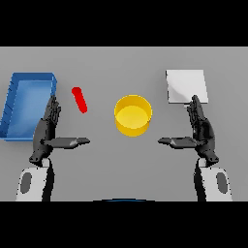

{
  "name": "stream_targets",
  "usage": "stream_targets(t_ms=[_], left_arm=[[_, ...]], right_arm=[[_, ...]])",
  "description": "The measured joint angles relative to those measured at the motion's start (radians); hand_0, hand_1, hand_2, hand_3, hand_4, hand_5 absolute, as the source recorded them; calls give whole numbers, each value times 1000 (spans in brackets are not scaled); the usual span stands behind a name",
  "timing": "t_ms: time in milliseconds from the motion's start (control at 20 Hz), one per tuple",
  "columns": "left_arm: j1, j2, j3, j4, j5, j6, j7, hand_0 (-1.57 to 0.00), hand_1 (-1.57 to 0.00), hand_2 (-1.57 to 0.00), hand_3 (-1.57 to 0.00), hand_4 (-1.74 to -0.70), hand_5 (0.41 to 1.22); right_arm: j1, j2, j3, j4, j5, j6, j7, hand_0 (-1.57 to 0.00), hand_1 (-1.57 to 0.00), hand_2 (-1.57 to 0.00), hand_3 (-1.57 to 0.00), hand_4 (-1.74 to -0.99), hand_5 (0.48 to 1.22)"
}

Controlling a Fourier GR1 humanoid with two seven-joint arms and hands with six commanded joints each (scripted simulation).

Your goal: Pick up the red beaker and tilt it to pour out 1 green nut into yellow bowl. Pick up the yellow bowl and place it on the metallic measuring scale.

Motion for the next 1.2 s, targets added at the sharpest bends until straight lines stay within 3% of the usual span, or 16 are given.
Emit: stream_targets(t_ms=[300, 350, 400, 550, 850, 1200], left_arm=[[-23, 35, 35, 20, 29, -15, 9, 1, 1, 1, 1, -1151, 599], [16, 62, 8, -19, -3, -32, -24, 1, 1, 1, 1, -1156, 599], [37, 82, -10, -55, -23, -40, -18, 1, 1, 1, 1, -1158, 599], [71, 97, -44, -114, -53, -47, 23, 1, 1, 1, 1, -1163, 600], [50, 110, -61, -76, -97, -48, 34, 1, 1, 1, 1, -1170, 605], [-137, 83, -52, 175, -162, -12, -12, 1, 1, 1, 1, -1240, 641]], right_arm=[[24, 9, 13, -22, 5, -3, -8, 1, 1, 1, 1, -1167, 599], [65, -32, 56, -59, 124, -36, -88, 1, 1, 1, 1, -1163, 595], [96, -36, 98, -91, 208, -66, -107, 1, 1, 1, 1, -1162, 594], [121, -55, 127, -112, 299, -99, -89, 1, 1, 1, 1, -1162, 591], [129, -46, 130, -142, 263, -73, -74, 1, 1, 1, 1, -1224, 611], [118, -53, 123, -135, 240, -52, -93, 1, 1, 1, 1, -1273, 632]])
